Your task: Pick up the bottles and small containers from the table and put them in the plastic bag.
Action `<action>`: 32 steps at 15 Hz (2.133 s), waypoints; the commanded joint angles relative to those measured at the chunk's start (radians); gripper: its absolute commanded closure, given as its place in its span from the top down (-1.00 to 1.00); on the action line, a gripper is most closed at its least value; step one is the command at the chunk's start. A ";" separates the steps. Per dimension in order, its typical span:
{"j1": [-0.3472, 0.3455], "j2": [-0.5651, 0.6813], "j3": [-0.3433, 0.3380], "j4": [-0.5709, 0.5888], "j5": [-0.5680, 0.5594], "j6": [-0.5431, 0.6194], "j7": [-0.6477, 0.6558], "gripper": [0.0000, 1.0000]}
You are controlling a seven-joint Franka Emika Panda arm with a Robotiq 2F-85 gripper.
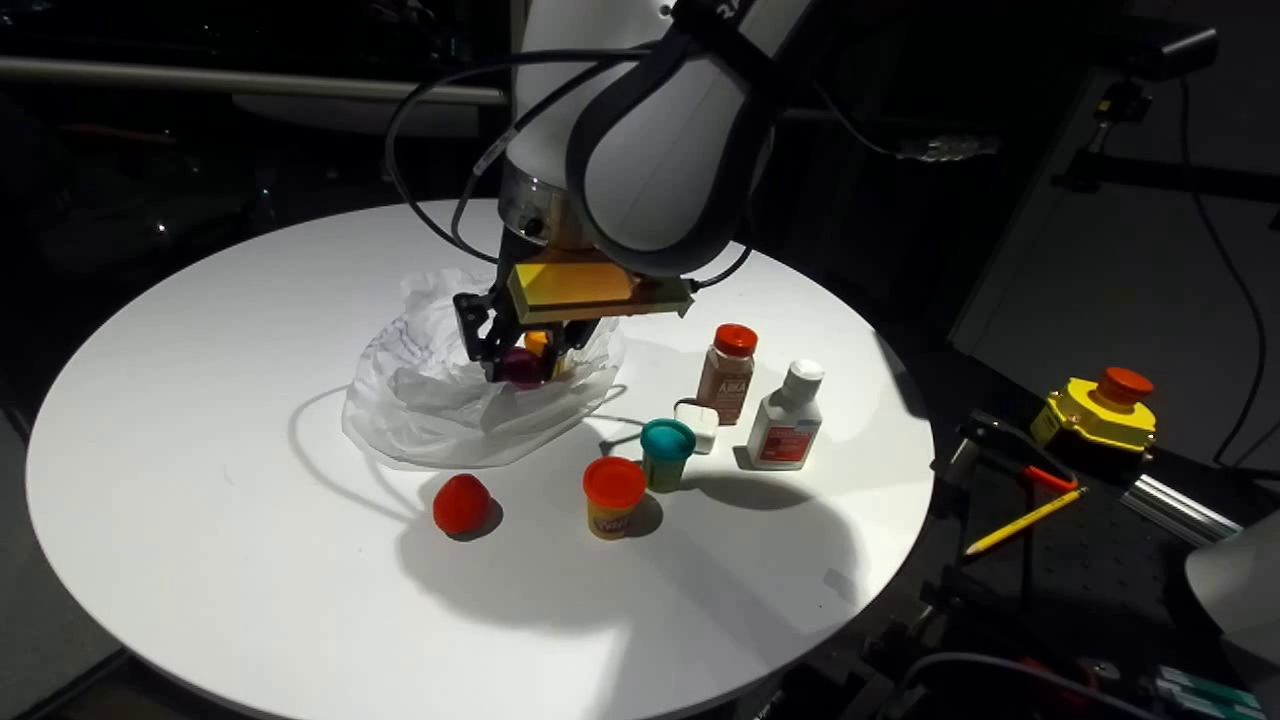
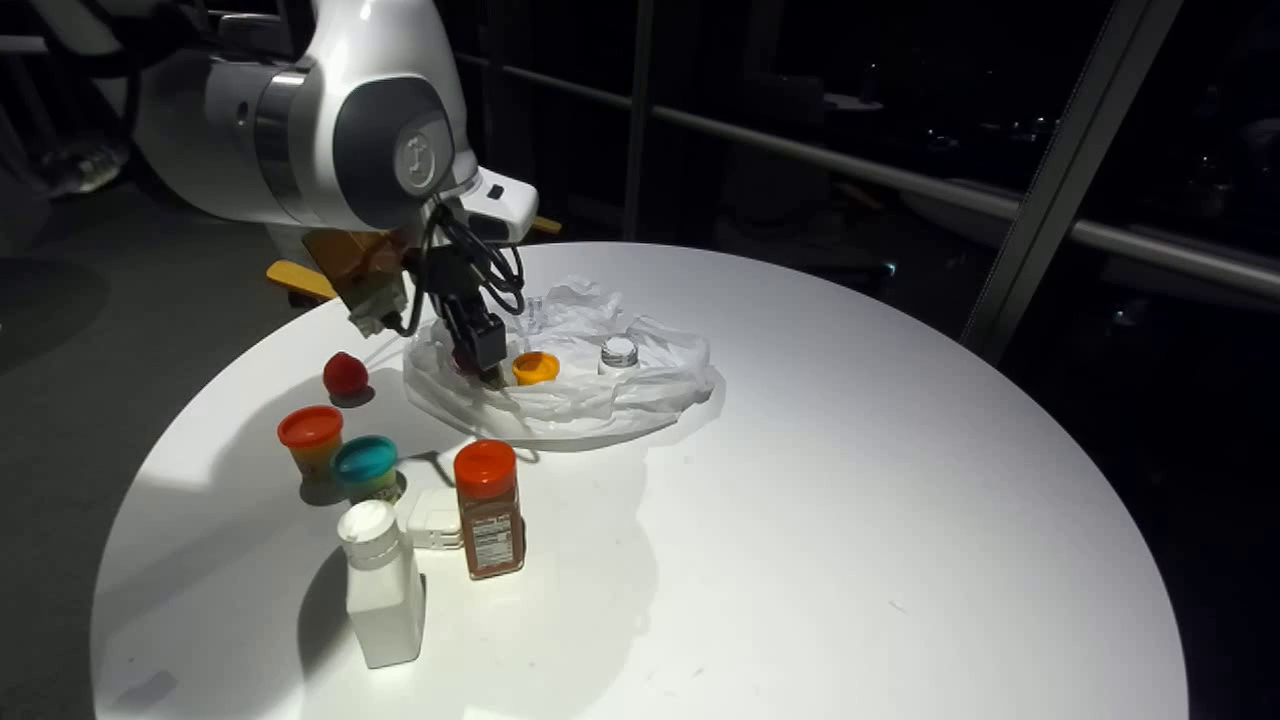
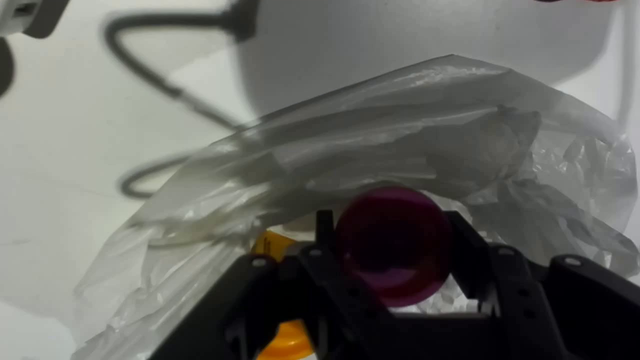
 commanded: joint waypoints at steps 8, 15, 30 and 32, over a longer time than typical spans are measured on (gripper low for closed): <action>0.041 -0.168 -0.018 -0.093 0.061 -0.027 -0.126 1.00; 0.158 -0.391 -0.213 -0.280 -0.204 -0.271 0.110 1.00; -0.195 -0.440 -0.045 -0.359 0.035 -0.320 0.044 1.00; -0.205 -0.434 -0.043 -0.365 0.063 -0.321 0.045 1.00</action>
